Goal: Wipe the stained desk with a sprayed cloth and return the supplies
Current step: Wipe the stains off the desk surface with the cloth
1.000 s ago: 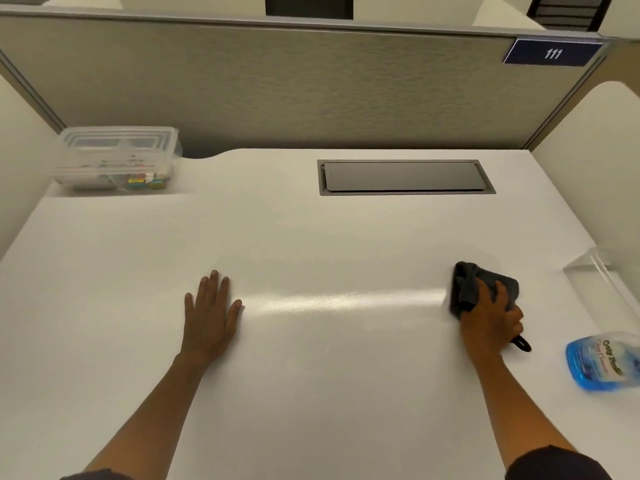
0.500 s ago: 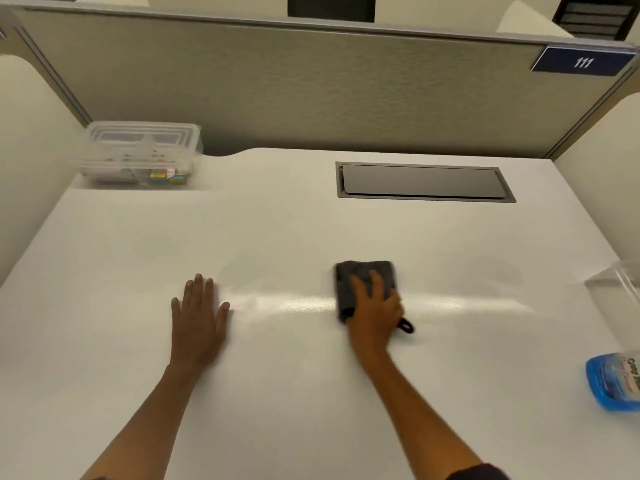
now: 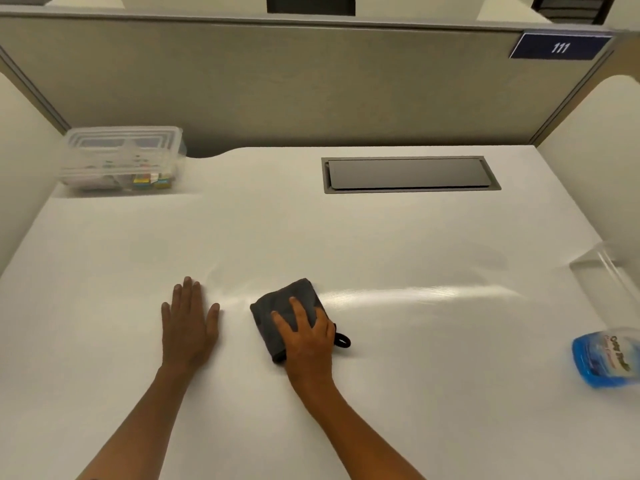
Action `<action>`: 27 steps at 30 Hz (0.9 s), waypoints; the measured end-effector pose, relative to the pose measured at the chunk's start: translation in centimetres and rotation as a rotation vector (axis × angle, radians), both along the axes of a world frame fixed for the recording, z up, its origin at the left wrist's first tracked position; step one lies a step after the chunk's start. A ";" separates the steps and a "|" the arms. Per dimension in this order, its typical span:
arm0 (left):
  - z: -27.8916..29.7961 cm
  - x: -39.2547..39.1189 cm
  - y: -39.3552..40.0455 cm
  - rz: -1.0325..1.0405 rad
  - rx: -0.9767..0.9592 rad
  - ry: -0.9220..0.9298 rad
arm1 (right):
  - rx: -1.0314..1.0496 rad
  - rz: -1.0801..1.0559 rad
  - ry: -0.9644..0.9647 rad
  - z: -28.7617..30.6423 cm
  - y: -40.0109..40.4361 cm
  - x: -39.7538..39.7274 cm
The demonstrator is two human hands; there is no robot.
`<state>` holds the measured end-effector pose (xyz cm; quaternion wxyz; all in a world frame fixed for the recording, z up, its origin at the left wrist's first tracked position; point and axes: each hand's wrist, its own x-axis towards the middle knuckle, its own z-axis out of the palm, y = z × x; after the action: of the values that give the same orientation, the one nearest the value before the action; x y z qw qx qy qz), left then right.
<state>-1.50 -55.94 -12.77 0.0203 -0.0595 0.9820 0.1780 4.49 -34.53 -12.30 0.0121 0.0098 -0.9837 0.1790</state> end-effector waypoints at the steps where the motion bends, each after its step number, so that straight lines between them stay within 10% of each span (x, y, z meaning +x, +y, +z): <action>1: 0.0 -0.3 0.3 -0.008 -0.001 0.004 | 0.003 -0.039 0.011 -0.1 1.2 0.2; 13: -1.2 -1.9 1.3 -0.049 -0.058 0.034 | 0.112 -0.850 0.077 -0.4 25.5 0.7; 27: -1.3 -2.6 1.3 -0.072 -0.051 0.023 | -0.051 -0.926 -0.121 1.2 29.4 -10.1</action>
<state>-4.08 -54.64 -14.05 0.0141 -0.0227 0.9879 0.1526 -5.63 -5.14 -11.11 0.0334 -0.4413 -0.8787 0.1789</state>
